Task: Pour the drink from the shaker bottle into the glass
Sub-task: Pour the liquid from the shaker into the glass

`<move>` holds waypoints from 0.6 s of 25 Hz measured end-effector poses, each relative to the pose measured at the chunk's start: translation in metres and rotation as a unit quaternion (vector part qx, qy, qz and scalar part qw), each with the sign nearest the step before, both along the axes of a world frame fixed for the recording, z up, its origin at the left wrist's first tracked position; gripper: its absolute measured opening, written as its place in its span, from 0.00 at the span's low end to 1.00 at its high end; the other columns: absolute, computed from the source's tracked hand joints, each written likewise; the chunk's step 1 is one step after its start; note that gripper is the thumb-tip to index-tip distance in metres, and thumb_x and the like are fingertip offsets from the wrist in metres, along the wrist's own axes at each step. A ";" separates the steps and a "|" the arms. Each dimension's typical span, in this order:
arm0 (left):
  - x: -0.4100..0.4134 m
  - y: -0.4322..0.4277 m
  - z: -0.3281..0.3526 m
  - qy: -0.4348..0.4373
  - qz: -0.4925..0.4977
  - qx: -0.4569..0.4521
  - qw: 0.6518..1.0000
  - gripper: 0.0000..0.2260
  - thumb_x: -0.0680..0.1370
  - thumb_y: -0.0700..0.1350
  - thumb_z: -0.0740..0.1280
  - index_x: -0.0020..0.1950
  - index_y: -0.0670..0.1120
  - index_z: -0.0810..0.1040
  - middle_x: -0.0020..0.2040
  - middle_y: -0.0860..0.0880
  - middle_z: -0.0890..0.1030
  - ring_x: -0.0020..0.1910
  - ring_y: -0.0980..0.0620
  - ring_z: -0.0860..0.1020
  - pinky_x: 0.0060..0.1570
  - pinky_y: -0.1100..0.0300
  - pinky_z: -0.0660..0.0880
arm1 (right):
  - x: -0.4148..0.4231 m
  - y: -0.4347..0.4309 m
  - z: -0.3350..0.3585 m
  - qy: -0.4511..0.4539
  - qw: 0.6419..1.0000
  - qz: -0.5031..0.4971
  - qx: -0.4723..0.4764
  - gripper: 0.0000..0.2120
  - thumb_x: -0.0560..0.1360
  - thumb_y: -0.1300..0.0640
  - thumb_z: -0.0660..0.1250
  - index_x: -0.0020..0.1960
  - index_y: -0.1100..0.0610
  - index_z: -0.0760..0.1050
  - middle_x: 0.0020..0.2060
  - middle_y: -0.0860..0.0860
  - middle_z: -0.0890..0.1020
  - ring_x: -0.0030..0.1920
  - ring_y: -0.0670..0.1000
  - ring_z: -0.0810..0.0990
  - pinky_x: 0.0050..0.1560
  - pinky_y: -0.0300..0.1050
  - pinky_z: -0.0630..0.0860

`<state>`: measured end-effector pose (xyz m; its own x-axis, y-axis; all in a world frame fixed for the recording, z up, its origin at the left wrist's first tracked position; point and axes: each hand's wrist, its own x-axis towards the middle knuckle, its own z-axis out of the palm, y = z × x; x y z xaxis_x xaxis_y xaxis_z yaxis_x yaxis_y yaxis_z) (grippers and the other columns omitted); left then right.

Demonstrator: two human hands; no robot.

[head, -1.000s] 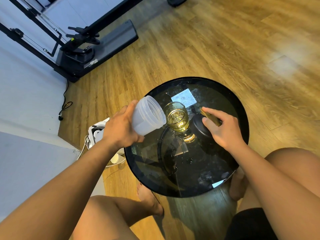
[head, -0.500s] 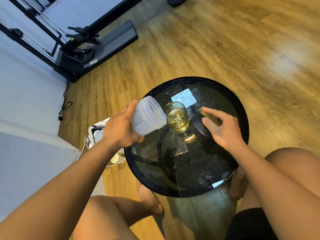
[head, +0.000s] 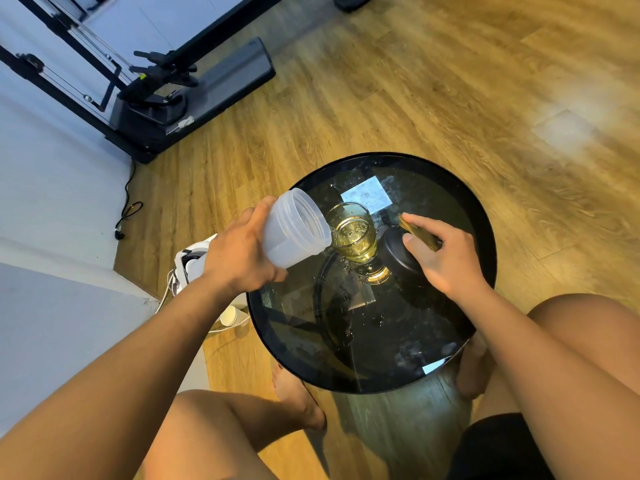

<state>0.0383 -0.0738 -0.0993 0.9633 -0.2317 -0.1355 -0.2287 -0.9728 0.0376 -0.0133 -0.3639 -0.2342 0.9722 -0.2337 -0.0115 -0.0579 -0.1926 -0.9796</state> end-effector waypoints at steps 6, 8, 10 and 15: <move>-0.001 -0.002 0.001 -0.002 0.000 0.000 1.000 0.53 0.61 0.49 0.83 0.79 0.57 0.57 0.63 0.50 0.74 0.61 0.44 0.75 0.50 0.45 0.78 | 0.000 -0.001 -0.001 0.005 1.000 -0.001 0.000 0.14 0.75 0.51 0.70 0.59 0.42 0.79 0.54 0.40 0.79 0.53 0.40 0.75 0.48 0.25 0.66; -0.001 -0.003 0.002 0.002 -0.001 -0.002 1.000 0.53 0.61 0.49 0.84 0.79 0.56 0.57 0.64 0.50 0.74 0.62 0.44 0.75 0.53 0.41 0.79 | 0.000 0.000 -0.001 0.003 1.000 -0.002 -0.002 0.14 0.74 0.51 0.69 0.59 0.42 0.79 0.54 0.39 0.79 0.54 0.39 0.74 0.50 0.26 0.66; 0.000 -0.003 0.002 0.001 0.001 -0.002 1.000 0.53 0.61 0.49 0.83 0.79 0.57 0.57 0.65 0.50 0.74 0.62 0.44 0.75 0.53 0.41 0.79 | 0.000 0.000 -0.001 0.002 1.000 -0.002 -0.005 0.14 0.74 0.51 0.69 0.60 0.42 0.79 0.54 0.39 0.79 0.54 0.38 0.74 0.51 0.27 0.66; 0.000 -0.003 0.002 0.000 0.001 -0.002 1.000 0.53 0.61 0.49 0.83 0.79 0.57 0.57 0.65 0.50 0.74 0.62 0.44 0.75 0.54 0.41 0.79 | 0.000 0.000 -0.001 0.002 1.000 -0.004 -0.007 0.14 0.74 0.51 0.69 0.59 0.41 0.79 0.53 0.38 0.79 0.52 0.29 0.73 0.48 0.22 0.65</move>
